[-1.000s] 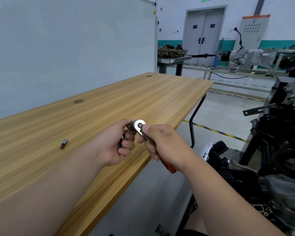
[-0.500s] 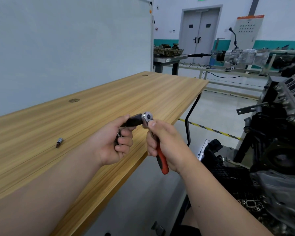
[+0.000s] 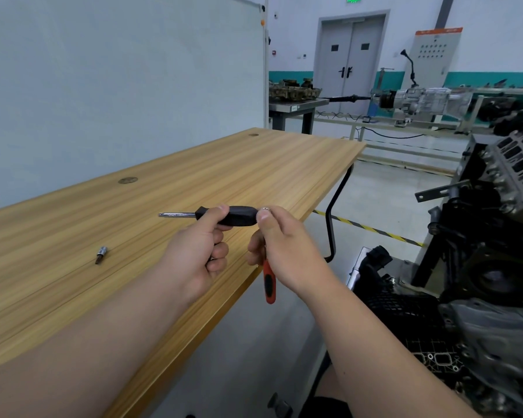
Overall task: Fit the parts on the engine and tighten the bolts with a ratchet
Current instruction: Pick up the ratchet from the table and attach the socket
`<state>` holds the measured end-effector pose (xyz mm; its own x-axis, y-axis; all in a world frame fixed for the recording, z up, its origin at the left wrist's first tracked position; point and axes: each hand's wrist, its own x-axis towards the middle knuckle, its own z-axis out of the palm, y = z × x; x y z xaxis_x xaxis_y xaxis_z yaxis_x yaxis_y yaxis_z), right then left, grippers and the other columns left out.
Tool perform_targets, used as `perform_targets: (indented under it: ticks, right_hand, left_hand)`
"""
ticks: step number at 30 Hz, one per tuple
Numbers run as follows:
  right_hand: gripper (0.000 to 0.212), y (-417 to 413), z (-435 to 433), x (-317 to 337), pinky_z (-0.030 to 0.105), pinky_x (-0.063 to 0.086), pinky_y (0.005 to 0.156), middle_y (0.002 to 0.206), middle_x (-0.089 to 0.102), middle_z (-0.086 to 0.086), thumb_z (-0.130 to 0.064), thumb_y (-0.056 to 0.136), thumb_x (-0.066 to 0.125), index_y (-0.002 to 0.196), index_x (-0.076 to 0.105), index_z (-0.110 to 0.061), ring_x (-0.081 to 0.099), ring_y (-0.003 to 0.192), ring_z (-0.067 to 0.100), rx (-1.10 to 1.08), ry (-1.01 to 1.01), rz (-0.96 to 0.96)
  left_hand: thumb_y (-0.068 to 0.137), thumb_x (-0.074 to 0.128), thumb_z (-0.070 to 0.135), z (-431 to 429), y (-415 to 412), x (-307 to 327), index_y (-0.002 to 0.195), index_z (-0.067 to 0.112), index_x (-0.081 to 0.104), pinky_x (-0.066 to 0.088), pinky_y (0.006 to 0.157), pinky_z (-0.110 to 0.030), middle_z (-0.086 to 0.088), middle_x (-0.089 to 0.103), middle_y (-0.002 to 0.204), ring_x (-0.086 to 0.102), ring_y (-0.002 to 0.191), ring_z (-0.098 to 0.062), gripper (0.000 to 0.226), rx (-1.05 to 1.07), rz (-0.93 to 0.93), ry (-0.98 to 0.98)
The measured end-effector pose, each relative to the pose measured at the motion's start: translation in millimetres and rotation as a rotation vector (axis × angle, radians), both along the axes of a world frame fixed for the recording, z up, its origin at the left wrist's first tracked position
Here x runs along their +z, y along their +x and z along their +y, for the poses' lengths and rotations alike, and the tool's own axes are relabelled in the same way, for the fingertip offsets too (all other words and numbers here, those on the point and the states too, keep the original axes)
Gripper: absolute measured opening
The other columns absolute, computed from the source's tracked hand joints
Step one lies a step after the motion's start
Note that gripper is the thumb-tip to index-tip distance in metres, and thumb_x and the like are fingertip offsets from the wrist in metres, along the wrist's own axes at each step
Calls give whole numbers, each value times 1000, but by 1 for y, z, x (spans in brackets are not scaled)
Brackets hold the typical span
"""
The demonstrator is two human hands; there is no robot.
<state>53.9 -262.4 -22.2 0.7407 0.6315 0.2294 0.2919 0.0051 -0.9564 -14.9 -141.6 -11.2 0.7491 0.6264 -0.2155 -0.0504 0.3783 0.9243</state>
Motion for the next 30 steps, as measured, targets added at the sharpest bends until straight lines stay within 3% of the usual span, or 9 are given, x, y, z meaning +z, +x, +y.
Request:
perform_targets:
  ticks: [3,6,10,12,14,16,19,23,30]
  right_hand:
    - [15,3,-3,-5,26,47,57,68,57,-12,-36,99,48,112,54,-33,61,68,9,-48,-83,-234]
    - [31,11,-12,-2,20,43,72,88,57,-19,-27,96,57,127,53,-29,54,77,2,-60,-192,-589]
    - [45,17,-18,2,33,44,88,111,61,-11,-25,94,60,137,50,-29,57,96,15,-62,-314,-872]
    - [48,13,-14,0,21,45,73,96,56,-25,-34,92,61,135,43,-40,57,80,6,-33,-303,-755]
    - [30,11,-9,-2,14,43,53,77,58,-22,-38,89,63,117,53,-45,59,64,5,-49,-208,-480]
    - [11,13,-10,-3,14,43,47,69,62,-19,-36,89,63,98,62,-43,60,55,5,-150,-87,-237]
    - [10,16,-22,-8,27,52,53,52,54,-7,-28,94,60,102,66,-30,54,43,12,-224,122,132]
    - [9,21,-35,-11,30,49,46,47,44,-5,-18,97,57,99,65,-22,45,39,12,-218,277,362]
    - [10,31,-65,-11,34,55,53,49,48,-2,-26,95,60,103,66,-27,51,44,13,-238,134,248]
  left_hand:
    - [89,64,36,-2,-1,2,85,9,59,19,30,-17,8,29,49,28,34,-6,27,-5,44,18]
    - [88,64,38,-1,-3,3,86,9,59,18,30,-16,8,29,49,27,33,-6,29,-24,112,-7]
    - [89,64,39,-2,-3,2,88,9,60,19,29,-18,8,31,50,29,34,-6,30,-85,168,24]
    - [89,65,41,-3,-4,3,85,10,61,21,30,-17,7,31,52,30,36,-6,31,-171,157,108]
    - [89,63,47,4,-8,9,81,14,64,24,33,-19,6,35,53,32,39,-7,34,-309,163,289]
    - [86,61,54,30,-14,18,75,19,69,34,42,-22,4,49,55,43,45,-10,37,-302,339,753]
    - [88,60,46,100,-34,29,72,17,63,46,64,-28,-2,65,77,59,70,-21,34,96,851,1390]
    - [86,60,55,166,-71,3,84,9,69,43,69,-29,-3,60,79,54,76,-24,46,60,1324,1331]
    - [97,50,41,157,-61,-19,104,2,66,45,80,-33,-11,64,97,57,90,-28,43,41,1124,1224]
